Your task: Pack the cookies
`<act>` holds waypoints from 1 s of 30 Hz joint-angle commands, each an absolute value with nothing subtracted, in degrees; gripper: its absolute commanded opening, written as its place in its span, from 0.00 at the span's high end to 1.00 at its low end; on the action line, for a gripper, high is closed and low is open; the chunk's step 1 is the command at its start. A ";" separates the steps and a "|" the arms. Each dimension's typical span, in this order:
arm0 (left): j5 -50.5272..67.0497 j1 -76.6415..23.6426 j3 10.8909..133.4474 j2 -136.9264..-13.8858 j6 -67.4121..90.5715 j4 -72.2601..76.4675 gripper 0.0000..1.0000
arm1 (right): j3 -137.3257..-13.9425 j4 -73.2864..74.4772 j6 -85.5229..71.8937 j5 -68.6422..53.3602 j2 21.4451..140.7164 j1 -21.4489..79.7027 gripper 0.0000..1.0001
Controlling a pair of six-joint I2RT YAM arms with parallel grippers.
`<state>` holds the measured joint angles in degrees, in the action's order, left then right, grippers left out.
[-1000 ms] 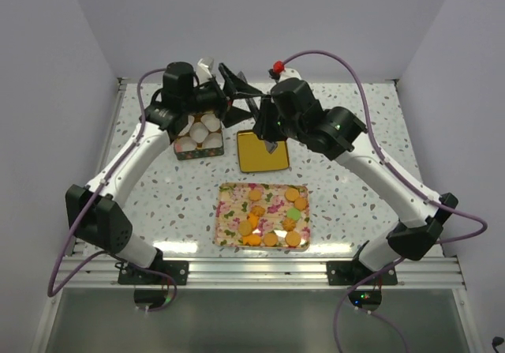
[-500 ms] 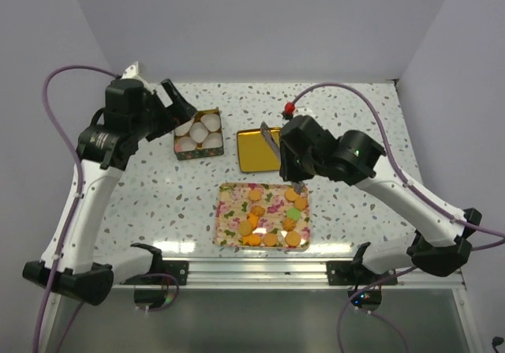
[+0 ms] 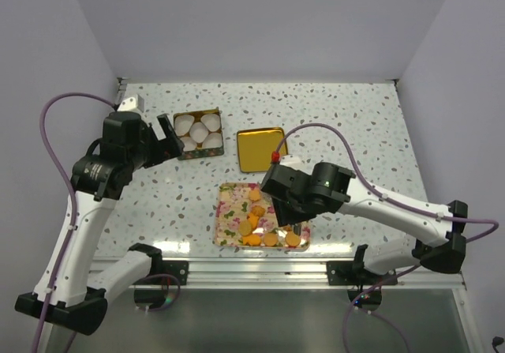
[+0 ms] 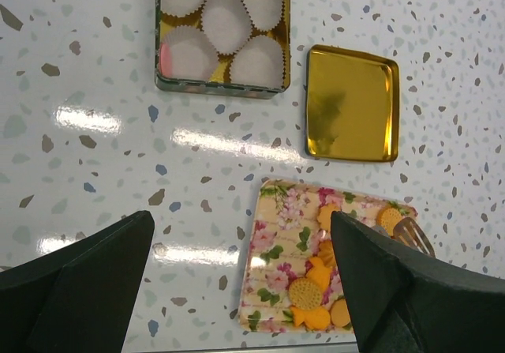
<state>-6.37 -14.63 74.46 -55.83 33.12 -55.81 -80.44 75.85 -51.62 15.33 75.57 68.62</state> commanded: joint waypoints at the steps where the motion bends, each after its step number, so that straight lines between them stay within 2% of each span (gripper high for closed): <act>1: -6.68 -14.33 74.62 -53.88 30.59 -56.25 0.00 | -83.67 74.18 -53.09 16.26 78.66 68.91 0.52; 23: -9.93 -14.33 75.32 -51.94 27.51 -58.80 0.00 | -83.93 67.85 -52.03 13.36 91.31 68.91 0.48; 25: -10.28 -14.33 75.32 -51.94 27.25 -58.80 0.00 | -84.37 68.03 -51.86 13.36 92.02 68.91 0.48; 30: -11.25 -14.33 75.32 -51.68 26.89 -59.06 0.00 | -85.34 68.20 -51.77 13.18 93.86 68.82 0.56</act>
